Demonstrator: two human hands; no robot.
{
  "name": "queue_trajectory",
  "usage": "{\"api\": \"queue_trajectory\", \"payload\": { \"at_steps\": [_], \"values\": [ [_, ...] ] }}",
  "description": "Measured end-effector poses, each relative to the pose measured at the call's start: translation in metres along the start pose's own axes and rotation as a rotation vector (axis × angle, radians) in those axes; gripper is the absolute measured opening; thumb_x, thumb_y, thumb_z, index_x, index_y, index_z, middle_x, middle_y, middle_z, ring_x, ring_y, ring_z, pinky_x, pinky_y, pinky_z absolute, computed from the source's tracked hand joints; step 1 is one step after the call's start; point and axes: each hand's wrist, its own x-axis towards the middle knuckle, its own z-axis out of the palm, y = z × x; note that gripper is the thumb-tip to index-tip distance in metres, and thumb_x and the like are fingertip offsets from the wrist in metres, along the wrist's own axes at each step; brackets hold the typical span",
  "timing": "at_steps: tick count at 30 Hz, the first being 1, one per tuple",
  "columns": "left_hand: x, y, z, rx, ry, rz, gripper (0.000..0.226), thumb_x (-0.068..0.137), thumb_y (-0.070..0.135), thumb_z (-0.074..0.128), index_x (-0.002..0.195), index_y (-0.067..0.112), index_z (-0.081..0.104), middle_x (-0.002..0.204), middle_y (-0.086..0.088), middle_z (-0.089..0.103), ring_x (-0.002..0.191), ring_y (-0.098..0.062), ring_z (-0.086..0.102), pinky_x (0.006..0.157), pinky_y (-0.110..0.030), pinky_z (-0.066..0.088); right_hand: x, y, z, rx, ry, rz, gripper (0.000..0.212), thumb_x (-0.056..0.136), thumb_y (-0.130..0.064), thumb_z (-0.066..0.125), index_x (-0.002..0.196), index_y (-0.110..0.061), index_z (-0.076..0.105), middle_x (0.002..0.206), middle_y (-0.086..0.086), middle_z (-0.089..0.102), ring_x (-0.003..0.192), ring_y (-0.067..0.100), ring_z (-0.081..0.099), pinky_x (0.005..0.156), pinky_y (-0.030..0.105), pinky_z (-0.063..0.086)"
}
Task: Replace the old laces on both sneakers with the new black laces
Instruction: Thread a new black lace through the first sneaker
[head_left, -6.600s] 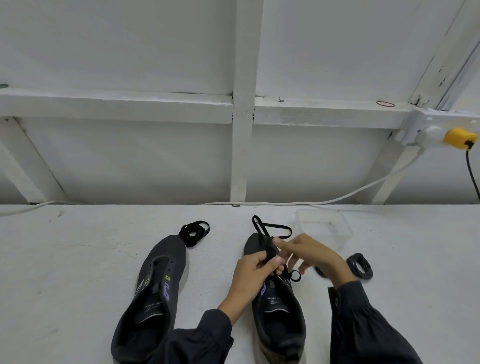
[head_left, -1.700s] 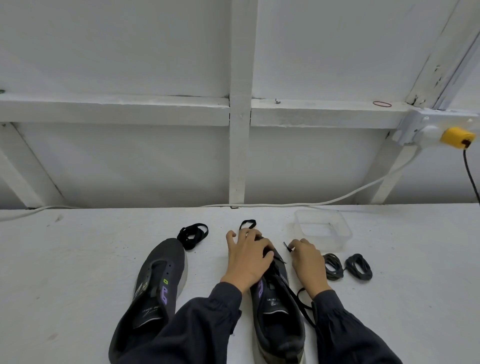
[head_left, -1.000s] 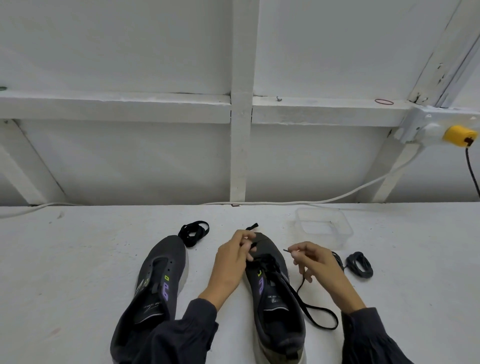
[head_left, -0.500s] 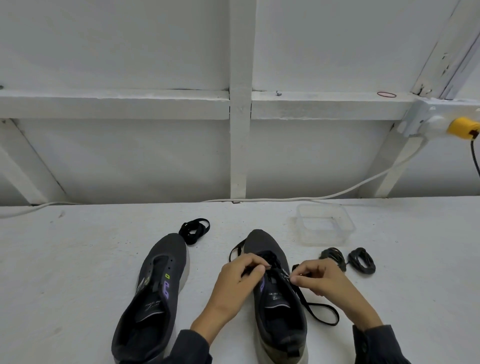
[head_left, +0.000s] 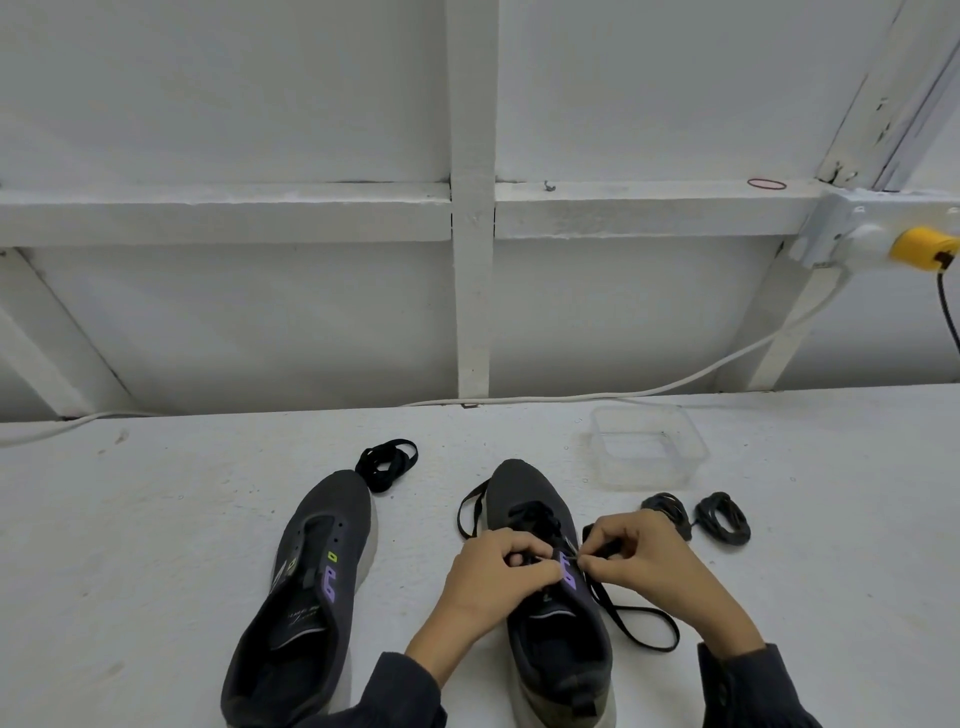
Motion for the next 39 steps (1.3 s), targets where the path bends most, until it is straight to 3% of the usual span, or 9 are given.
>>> {"api": "queue_trajectory", "payload": {
  "at_steps": [5,11,19,22,26,29,32,35,39],
  "values": [
    [0.0,-0.001,0.002,-0.067,0.003,-0.014,0.03,0.058,0.043,0.07,0.081,0.026,0.078,0.066,0.025,0.061,0.06,0.004,0.047,0.064,-0.011,0.038,-0.001,-0.005,-0.001,-0.049,-0.007,0.01,0.017,0.077,-0.005,0.075,0.066,-0.019,0.075,0.065,0.0,0.07,0.057,0.008,0.054,0.058,0.022,0.042],
    [-0.002,-0.002,0.001,-0.056,0.009,0.031,0.039,0.054,0.057,0.066,0.079,0.03,0.077,0.076,0.018,0.066,0.066,0.004,0.051,0.067,-0.012,0.042,0.007,-0.017,-0.006,-0.221,-0.098,-0.008,0.019,0.082,-0.012,0.071,0.068,-0.024,0.071,0.065,-0.009,0.069,0.058,0.0,0.053,0.059,0.014,0.04],
    [-0.003,0.001,0.001,0.104,0.048,0.058,0.027,0.057,0.054,0.054,0.073,0.041,0.07,0.076,0.022,0.064,0.067,0.003,0.053,0.069,-0.016,0.045,0.018,-0.017,-0.004,-0.328,-0.18,0.024,0.012,0.085,-0.025,0.07,0.073,-0.026,0.07,0.066,-0.013,0.064,0.059,0.0,0.049,0.064,0.024,0.041],
    [-0.004,0.007,0.002,0.317,0.072,0.076,0.005,0.068,0.047,0.062,0.07,0.042,0.062,0.071,0.016,0.06,0.068,-0.001,0.052,0.06,-0.016,0.038,0.018,-0.018,-0.003,-0.267,-0.167,0.056,0.016,0.086,-0.029,0.071,0.072,-0.023,0.068,0.067,-0.008,0.064,0.058,0.003,0.053,0.061,0.026,0.047],
    [-0.007,0.013,0.008,0.459,0.133,0.112,0.012,0.078,0.04,0.06,0.069,0.037,0.054,0.069,0.008,0.057,0.067,-0.005,0.052,0.056,-0.017,0.034,0.016,-0.023,0.002,-0.08,-0.175,0.13,0.028,0.082,-0.036,0.077,0.082,-0.01,0.065,0.071,-0.003,0.065,0.064,0.013,0.064,0.055,0.027,0.053],
    [-0.008,0.011,0.011,0.447,0.16,0.123,0.008,0.081,0.04,0.059,0.08,0.032,0.061,0.079,0.007,0.063,0.075,-0.008,0.056,0.059,-0.016,0.037,0.018,-0.024,0.002,0.015,-0.153,0.21,0.025,0.078,-0.023,0.08,0.09,-0.011,0.062,0.079,0.002,0.063,0.065,0.02,0.064,0.062,0.034,0.059],
    [-0.008,0.006,0.012,0.344,0.156,0.101,0.006,0.08,0.038,0.062,0.077,0.033,0.06,0.073,0.012,0.061,0.07,-0.005,0.054,0.058,-0.015,0.036,0.018,-0.028,0.0,0.008,-0.155,0.216,0.018,0.079,-0.008,0.068,0.094,-0.011,0.059,0.085,0.005,0.06,0.064,0.021,0.062,0.065,0.035,0.06],
    [-0.007,0.001,0.01,-0.005,0.143,0.019,0.012,0.071,0.036,0.068,0.07,0.028,0.06,0.066,0.006,0.06,0.061,-0.003,0.05,0.063,-0.021,0.041,0.016,-0.033,-0.003,0.006,-0.188,0.177,0.015,0.083,-0.002,0.059,0.095,-0.01,0.058,0.091,0.005,0.057,0.066,0.017,0.059,0.064,0.03,0.057],
    [-0.008,0.003,0.006,-0.361,0.18,-0.054,0.023,0.066,0.029,0.068,0.072,0.009,0.059,0.07,-0.002,0.062,0.069,-0.009,0.057,0.067,-0.026,0.045,0.012,-0.037,-0.004,-0.035,-0.185,0.146,0.017,0.084,-0.002,0.055,0.09,-0.016,0.062,0.104,0.007,0.058,0.065,0.012,0.058,0.062,0.027,0.056]
  ]
}}
